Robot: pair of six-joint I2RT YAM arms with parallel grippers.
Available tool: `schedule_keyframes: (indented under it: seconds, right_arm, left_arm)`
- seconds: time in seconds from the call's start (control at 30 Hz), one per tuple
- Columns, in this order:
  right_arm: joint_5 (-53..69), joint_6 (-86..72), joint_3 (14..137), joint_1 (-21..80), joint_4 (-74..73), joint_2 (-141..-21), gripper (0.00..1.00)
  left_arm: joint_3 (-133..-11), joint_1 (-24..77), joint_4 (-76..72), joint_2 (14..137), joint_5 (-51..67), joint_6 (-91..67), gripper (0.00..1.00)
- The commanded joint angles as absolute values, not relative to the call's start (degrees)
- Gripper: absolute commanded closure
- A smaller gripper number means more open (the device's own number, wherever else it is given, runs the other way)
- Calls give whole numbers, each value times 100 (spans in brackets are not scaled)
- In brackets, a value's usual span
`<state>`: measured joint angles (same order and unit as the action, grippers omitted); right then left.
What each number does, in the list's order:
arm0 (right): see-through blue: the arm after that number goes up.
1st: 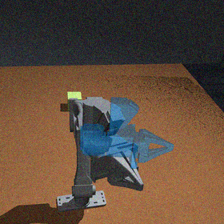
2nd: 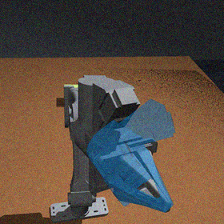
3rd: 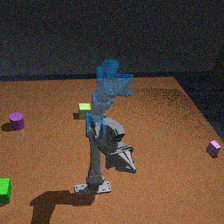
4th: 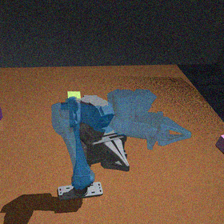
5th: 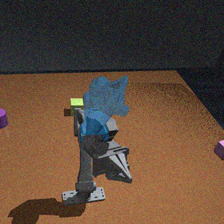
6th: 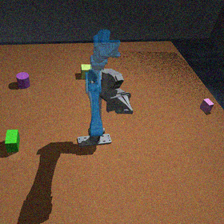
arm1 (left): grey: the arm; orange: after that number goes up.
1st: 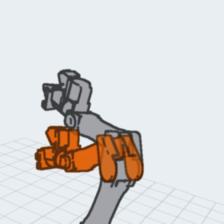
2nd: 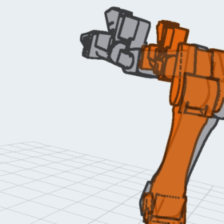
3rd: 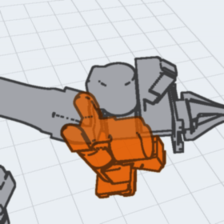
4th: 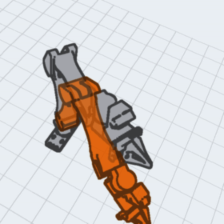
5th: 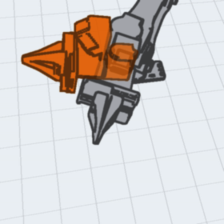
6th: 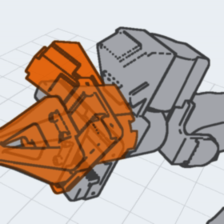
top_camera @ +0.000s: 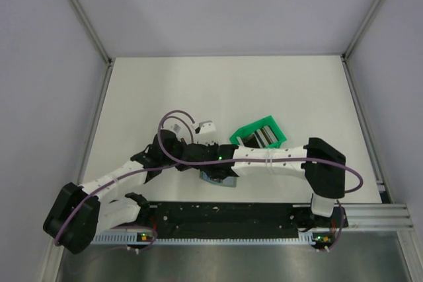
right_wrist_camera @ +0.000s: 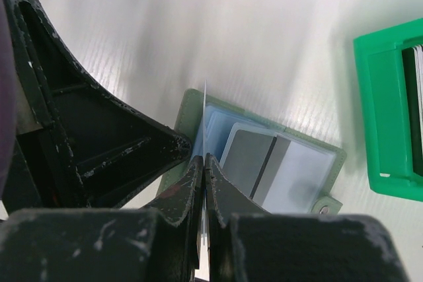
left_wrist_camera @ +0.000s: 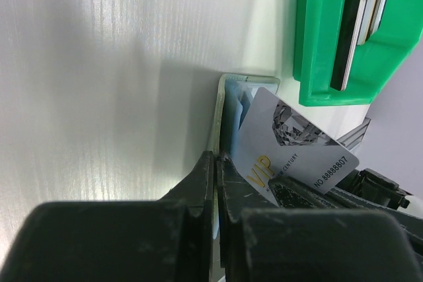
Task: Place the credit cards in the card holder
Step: Turn over the card slot in the card holder.
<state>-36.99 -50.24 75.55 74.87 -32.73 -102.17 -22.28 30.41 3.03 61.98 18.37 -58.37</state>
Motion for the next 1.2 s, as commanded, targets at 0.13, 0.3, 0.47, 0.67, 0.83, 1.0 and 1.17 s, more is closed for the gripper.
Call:
schedule_keyframes:
  seconds: [0.13, 0.3, 0.47, 0.67, 0.83, 1.0, 1.17]
  right_arm:
    - [-3981, -5106, 7550, 7585, -3489, -9888, 100]
    - [-4008, -5273, 7251, 7585, -3489, -9572, 100]
    - [-4096, -5317, 7119, 7576, -3489, -9378, 100]
    - [-4175, -5379, 6900, 7576, -3489, -9194, 100]
    - [-4078, -5563, 6601, 7550, -3480, -8974, 100]
    - [-4034, -5695, 6337, 7524, -3480, -8763, 100]
    - [-3859, -5652, 5995, 7444, -3288, -8482, 100]
  left_arm:
    - [-2136, 3032, 123, 6108, 1732, -5757, 100]
    - [-2092, 3032, 158, 6100, 1670, -5722, 100]
    - [-2057, 3032, 150, 6117, 1635, -5713, 100]
    - [-1995, 3032, 193, 6082, 1600, -5704, 100]
    - [-1890, 3032, 185, 5994, 1556, -5757, 100]
    - [-1767, 3032, 184, 5889, 1494, -5774, 100]
    - [-1556, 3032, 193, 5661, 1450, -5818, 100]
